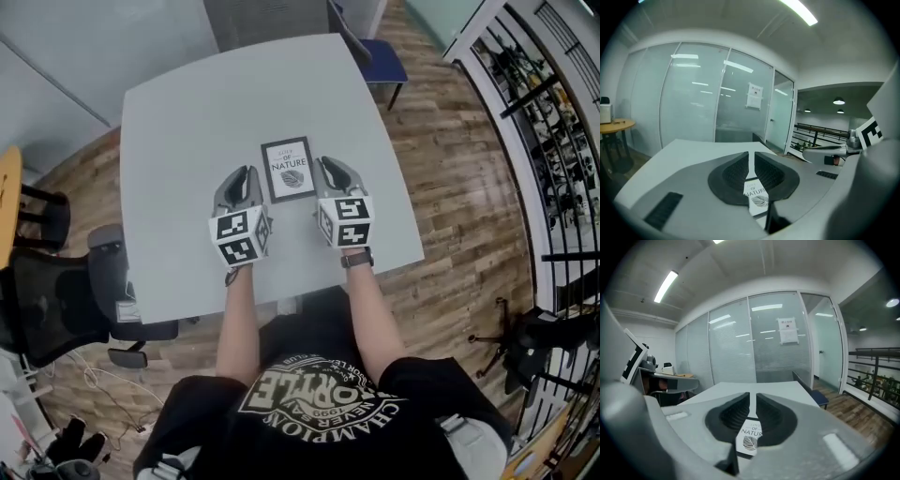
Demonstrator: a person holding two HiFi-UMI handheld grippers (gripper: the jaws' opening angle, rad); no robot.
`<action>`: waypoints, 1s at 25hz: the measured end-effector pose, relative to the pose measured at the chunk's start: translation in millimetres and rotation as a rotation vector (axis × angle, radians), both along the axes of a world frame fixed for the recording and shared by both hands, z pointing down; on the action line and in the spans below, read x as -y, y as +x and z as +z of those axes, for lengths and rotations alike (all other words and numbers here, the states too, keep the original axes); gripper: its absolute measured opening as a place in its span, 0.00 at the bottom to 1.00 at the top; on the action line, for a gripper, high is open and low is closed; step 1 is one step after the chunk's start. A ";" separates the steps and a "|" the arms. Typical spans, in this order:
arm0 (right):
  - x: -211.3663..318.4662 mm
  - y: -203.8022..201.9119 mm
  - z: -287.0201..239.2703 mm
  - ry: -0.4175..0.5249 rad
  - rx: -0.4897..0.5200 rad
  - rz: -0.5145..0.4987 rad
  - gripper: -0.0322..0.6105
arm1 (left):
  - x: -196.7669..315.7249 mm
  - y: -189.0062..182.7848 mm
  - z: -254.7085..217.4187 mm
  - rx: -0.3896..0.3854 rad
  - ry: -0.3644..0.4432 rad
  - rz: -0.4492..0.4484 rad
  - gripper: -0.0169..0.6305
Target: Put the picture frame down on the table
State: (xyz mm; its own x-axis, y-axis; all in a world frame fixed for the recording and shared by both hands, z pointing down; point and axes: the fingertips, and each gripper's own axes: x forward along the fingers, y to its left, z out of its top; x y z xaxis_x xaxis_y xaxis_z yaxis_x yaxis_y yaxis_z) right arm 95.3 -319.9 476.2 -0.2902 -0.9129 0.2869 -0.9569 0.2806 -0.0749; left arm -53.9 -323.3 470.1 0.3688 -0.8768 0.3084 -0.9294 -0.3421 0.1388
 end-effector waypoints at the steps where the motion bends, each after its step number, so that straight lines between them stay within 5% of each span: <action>1: -9.4 0.6 -12.1 0.022 0.002 0.003 0.11 | -7.8 -0.5 -14.9 0.002 0.036 -0.002 0.09; 6: -48.6 0.1 -64.8 0.128 0.028 0.015 0.07 | -43.2 -7.2 -68.2 -0.011 0.150 0.009 0.05; 12: -73.7 -1.8 -99.1 0.212 0.001 0.044 0.05 | -68.0 -17.8 -90.2 -0.057 0.191 0.031 0.03; 25: -71.2 12.3 -97.2 0.224 -0.046 0.068 0.05 | -66.8 -46.2 -86.3 -0.050 0.219 0.018 0.03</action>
